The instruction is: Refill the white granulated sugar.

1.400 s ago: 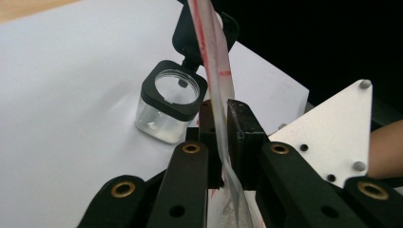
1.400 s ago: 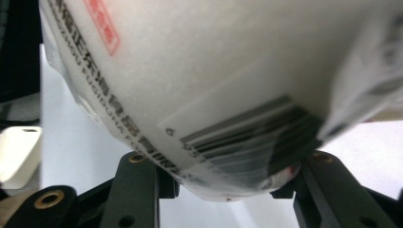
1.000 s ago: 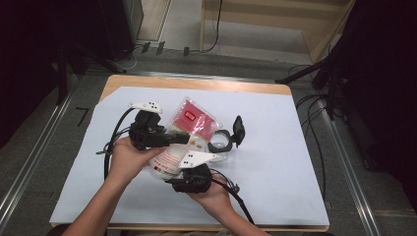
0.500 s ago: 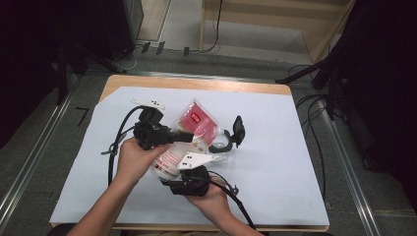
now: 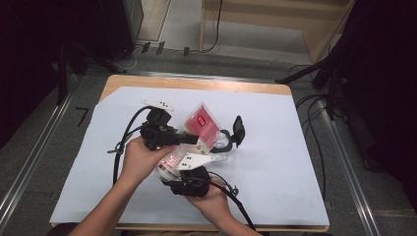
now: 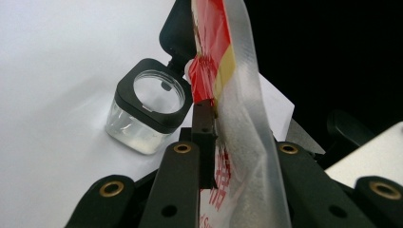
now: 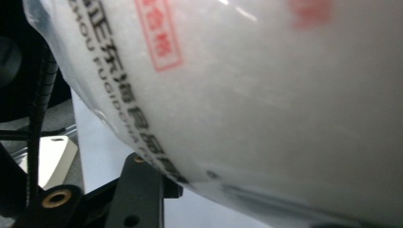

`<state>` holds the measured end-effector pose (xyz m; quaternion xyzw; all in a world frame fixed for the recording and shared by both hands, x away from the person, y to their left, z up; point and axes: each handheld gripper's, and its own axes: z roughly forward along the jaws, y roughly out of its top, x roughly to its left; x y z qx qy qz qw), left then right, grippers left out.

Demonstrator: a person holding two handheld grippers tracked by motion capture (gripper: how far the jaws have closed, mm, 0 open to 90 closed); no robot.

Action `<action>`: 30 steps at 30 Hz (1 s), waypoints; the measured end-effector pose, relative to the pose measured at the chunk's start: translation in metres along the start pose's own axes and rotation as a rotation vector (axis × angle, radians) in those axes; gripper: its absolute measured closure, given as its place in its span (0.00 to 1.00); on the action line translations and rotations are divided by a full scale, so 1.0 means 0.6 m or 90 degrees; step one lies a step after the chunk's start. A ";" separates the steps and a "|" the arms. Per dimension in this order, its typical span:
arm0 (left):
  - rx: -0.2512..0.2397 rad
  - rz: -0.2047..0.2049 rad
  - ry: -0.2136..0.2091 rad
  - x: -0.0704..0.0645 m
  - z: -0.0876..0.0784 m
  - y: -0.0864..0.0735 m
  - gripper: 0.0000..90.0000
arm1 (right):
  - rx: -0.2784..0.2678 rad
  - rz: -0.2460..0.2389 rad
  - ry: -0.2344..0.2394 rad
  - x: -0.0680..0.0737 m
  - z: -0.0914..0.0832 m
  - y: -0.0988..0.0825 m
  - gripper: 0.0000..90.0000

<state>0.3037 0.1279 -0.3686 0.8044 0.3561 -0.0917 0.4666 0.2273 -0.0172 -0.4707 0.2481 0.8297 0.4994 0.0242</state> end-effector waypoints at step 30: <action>0.064 -0.008 0.053 -0.017 -0.002 0.022 0.92 | -0.006 0.007 0.029 -0.007 -0.007 0.016 0.67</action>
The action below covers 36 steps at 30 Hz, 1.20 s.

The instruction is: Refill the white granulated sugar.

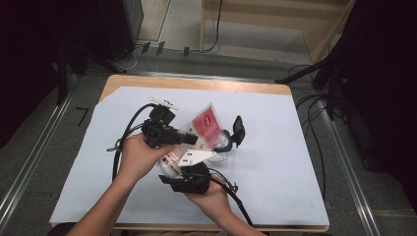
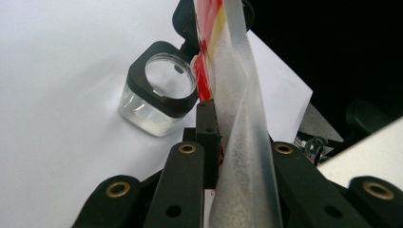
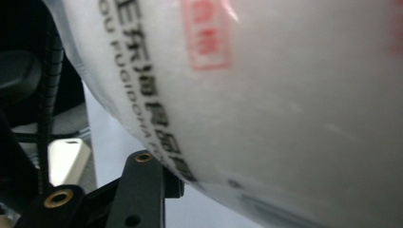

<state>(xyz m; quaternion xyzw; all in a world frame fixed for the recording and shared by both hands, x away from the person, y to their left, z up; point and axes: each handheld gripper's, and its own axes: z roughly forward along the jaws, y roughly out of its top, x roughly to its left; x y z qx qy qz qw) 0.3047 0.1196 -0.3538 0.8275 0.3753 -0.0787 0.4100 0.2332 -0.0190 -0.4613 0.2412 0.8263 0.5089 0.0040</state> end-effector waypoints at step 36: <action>-0.026 -0.057 -0.013 0.024 0.009 0.015 0.84 | -0.004 0.022 0.000 -0.021 -0.001 0.020 0.68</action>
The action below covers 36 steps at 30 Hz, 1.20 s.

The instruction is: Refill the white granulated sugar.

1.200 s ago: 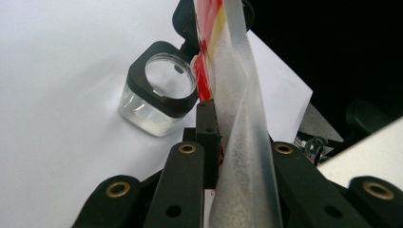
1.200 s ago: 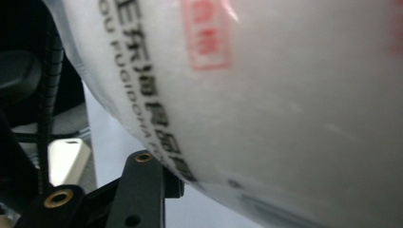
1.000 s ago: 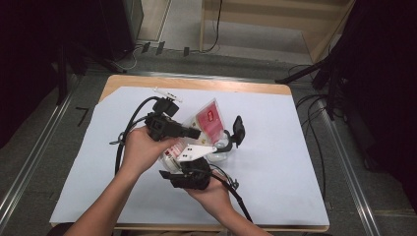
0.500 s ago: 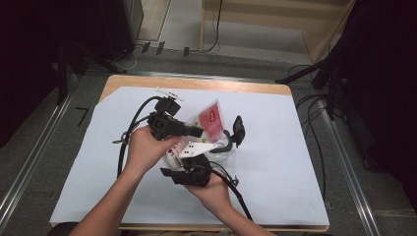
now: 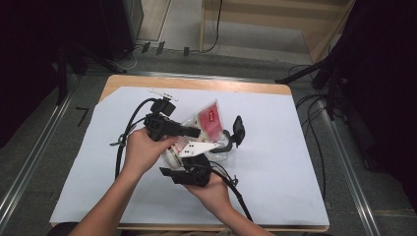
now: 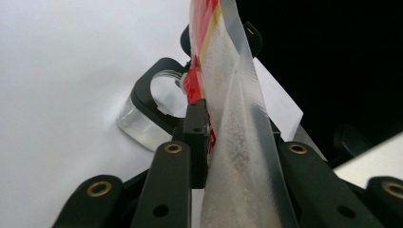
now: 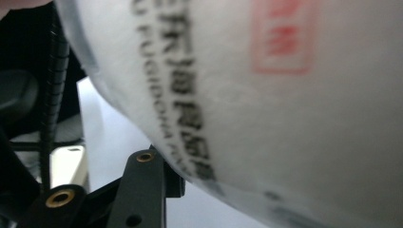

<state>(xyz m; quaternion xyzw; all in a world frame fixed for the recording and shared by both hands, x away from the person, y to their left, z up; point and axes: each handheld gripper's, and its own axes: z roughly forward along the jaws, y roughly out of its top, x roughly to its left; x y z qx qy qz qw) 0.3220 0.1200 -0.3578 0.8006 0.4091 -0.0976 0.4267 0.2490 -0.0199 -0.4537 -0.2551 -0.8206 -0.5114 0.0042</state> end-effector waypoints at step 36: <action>-0.013 0.017 0.035 -0.012 0.005 0.007 0.83 | 0.003 0.020 0.004 0.000 -0.002 0.010 0.67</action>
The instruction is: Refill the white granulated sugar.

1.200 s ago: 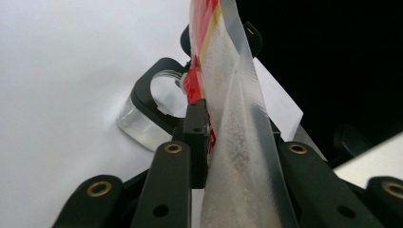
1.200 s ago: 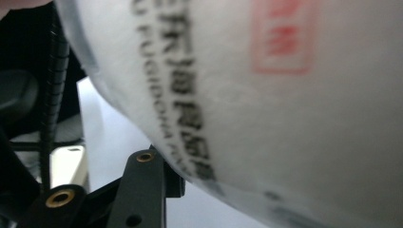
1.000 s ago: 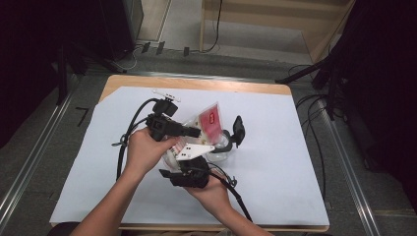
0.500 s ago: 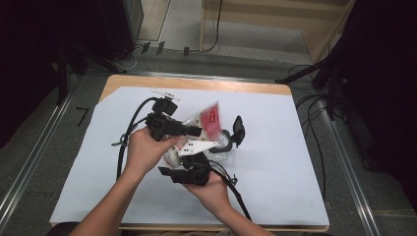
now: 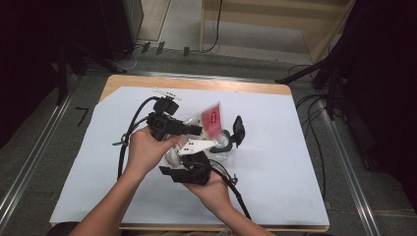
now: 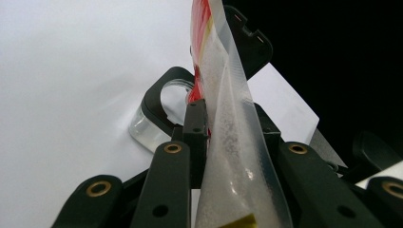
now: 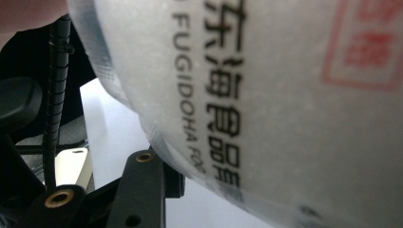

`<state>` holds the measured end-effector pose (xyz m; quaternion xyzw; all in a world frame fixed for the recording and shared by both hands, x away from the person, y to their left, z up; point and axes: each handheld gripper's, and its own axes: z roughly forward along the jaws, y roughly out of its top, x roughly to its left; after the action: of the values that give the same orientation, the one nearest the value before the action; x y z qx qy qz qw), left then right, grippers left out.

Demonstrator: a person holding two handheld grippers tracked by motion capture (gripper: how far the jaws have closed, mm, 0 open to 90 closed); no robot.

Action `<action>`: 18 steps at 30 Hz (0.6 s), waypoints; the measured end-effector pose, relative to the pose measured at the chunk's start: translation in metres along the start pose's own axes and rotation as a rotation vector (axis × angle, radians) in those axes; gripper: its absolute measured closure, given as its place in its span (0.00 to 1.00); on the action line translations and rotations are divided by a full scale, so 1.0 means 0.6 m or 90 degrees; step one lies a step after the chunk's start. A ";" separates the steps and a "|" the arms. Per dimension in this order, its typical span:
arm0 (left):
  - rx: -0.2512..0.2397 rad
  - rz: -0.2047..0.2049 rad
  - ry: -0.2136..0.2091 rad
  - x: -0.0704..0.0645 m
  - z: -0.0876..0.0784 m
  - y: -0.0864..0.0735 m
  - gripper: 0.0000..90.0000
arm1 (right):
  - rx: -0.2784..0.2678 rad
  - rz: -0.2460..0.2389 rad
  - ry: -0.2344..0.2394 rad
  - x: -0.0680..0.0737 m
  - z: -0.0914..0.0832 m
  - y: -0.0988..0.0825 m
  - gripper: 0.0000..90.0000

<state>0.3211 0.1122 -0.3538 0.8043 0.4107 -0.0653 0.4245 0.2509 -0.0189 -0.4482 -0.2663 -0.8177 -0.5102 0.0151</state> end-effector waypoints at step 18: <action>-0.011 0.001 -0.002 -0.005 0.000 0.002 0.86 | 0.002 -0.013 -0.015 0.001 -0.003 0.001 0.68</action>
<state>0.3203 0.1101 -0.3516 0.8009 0.4099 -0.0627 0.4319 0.2503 -0.0197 -0.4467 -0.2637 -0.8215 -0.5055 0.0004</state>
